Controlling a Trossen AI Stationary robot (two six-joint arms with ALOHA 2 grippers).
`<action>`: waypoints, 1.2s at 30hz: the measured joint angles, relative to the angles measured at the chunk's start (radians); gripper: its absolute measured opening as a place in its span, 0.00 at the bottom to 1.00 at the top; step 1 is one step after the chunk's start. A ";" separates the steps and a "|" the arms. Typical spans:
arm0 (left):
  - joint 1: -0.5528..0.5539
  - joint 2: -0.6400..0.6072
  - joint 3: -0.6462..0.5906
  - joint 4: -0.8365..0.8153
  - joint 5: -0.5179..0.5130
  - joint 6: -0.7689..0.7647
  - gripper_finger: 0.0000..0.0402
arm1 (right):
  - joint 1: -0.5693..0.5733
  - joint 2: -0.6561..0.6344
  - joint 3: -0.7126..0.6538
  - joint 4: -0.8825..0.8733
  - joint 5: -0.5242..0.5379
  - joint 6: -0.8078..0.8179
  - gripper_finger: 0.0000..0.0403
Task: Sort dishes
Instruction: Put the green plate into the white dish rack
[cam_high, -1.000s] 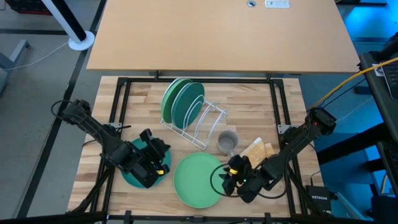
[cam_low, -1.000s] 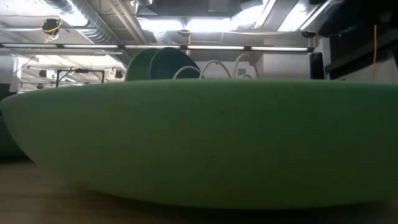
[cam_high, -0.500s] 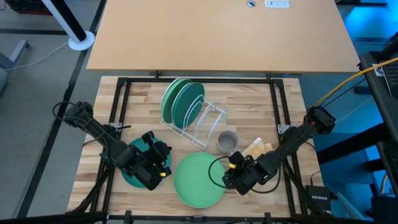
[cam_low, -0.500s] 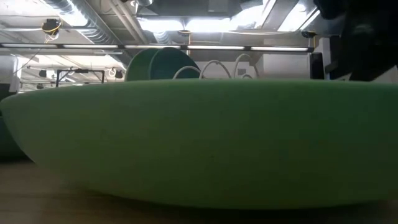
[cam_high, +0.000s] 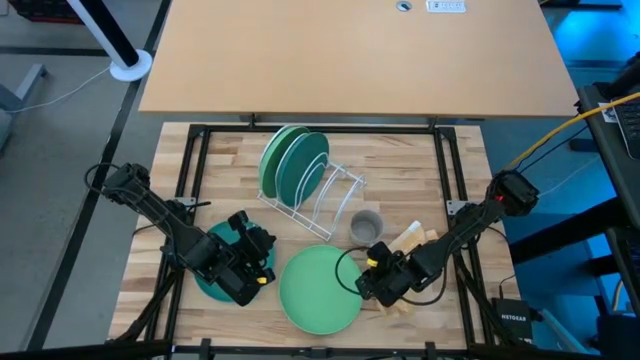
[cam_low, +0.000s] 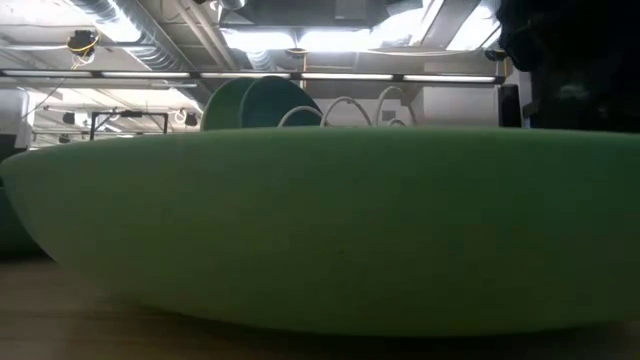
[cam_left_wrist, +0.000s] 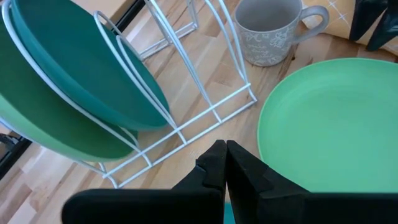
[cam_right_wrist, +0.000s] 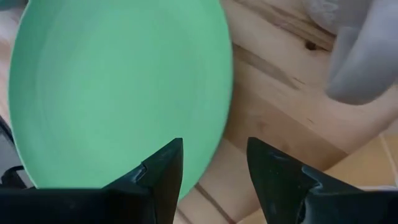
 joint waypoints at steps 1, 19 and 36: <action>0.000 0.000 0.000 0.000 0.000 0.000 0.00 | 0.000 0.000 -0.008 0.005 0.000 0.004 0.45; 0.001 0.000 0.000 0.000 0.000 0.011 0.00 | -0.006 0.127 -0.106 0.276 -0.017 0.055 0.45; 0.001 0.000 0.000 0.000 0.000 0.027 0.00 | -0.004 0.162 -0.103 0.333 0.009 -0.006 0.25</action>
